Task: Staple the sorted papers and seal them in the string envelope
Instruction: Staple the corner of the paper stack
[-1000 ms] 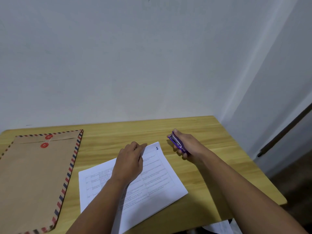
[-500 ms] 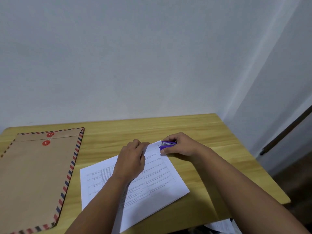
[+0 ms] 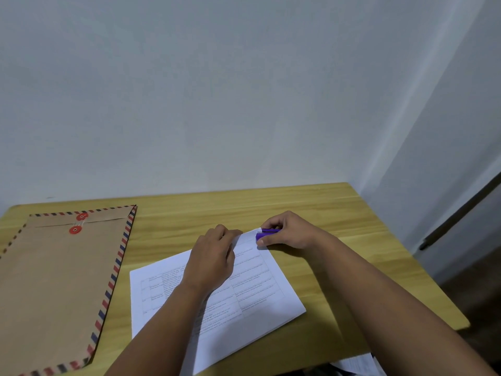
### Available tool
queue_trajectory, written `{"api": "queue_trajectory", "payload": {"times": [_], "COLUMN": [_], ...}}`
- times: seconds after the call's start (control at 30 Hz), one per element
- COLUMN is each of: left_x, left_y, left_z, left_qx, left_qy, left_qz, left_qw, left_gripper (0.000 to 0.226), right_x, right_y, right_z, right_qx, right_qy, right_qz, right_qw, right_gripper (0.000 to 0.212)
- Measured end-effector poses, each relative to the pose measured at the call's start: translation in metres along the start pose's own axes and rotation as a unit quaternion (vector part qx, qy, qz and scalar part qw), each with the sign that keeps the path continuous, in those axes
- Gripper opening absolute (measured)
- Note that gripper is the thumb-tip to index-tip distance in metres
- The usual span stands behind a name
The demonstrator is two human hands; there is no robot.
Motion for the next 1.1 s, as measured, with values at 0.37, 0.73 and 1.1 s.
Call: {"api": "queue_trajectory", "payload": {"times": [0.37, 0.73, 1.1], "left_x": [0.003, 0.008, 0.060], "left_y": [-0.003, 0.002, -0.053], "left_z": [-0.001, 0.000, 0.024], "left_qx": [0.010, -0.001, 0.084], "left_qy": [0.011, 0.016, 0.047], "left_qz": [-0.002, -0.001, 0.009], "left_qw": [1.000, 1.000, 0.995], "left_gripper": [0.047, 0.052, 0.044], "right_x": [0.001, -0.009, -0.129], "right_y": [-0.006, -0.011, -0.080], "right_z": [-0.003, -0.004, -0.059], "right_qx": [-0.007, 0.029, 0.117], "right_qy": [-0.003, 0.005, -0.192], "right_qz": [0.020, -0.047, -0.197], "right_qw": [1.000, 0.998, 0.954], "right_gripper": [0.026, 0.036, 0.052]}}
Point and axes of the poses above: each hand's wrist, its own z-axis towards the middle knuckle, its own x-axis out of the palm, y = z × x, the point moved 10 cm from there along z, towards the middle knuckle, and after that the axes turned 7 degrees about -y, right-handed, at the moved point
